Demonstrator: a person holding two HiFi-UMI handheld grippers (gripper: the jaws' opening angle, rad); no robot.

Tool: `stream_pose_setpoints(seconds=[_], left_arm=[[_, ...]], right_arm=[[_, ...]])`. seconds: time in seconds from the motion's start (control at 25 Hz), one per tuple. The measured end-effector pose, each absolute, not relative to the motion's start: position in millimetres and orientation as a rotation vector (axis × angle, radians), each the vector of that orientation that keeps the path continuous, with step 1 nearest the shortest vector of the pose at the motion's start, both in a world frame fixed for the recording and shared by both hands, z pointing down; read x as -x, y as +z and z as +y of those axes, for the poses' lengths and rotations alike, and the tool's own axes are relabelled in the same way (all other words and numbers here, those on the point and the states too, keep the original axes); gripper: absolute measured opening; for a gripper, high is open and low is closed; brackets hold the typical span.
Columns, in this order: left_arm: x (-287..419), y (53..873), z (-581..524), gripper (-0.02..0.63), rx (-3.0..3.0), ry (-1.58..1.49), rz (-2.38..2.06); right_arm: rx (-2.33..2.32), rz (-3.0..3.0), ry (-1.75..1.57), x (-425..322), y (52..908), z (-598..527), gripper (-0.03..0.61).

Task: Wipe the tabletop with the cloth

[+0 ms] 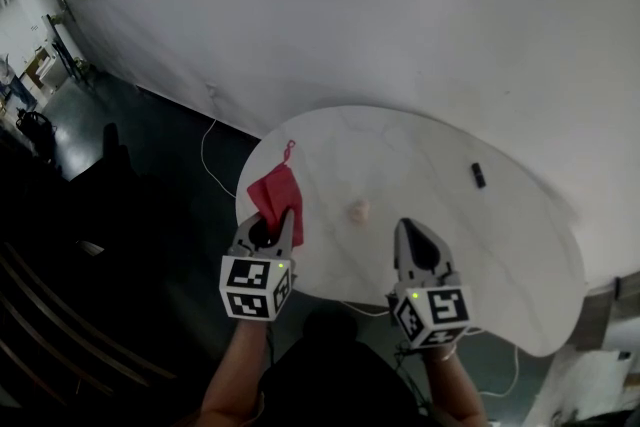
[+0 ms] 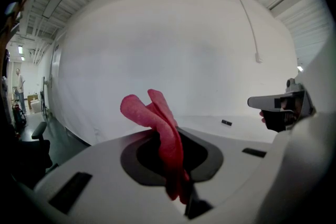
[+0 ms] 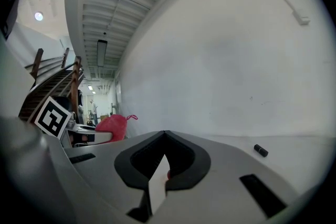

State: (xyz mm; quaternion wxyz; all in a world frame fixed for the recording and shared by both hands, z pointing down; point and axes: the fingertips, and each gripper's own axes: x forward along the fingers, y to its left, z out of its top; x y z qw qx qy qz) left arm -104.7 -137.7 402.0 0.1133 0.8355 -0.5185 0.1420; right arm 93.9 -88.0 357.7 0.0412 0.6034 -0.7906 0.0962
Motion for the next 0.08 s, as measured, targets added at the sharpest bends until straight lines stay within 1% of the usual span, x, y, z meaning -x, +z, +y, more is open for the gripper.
stream_pose_setpoints(seconds=[0.08], left_arm=[[104.8, 401.0, -135.9, 0.041, -2.452, 0.415, -1.522]], right_arm=[[-1.834, -2.426, 0.281, -91.8, 355.6, -86.4, 0.002]])
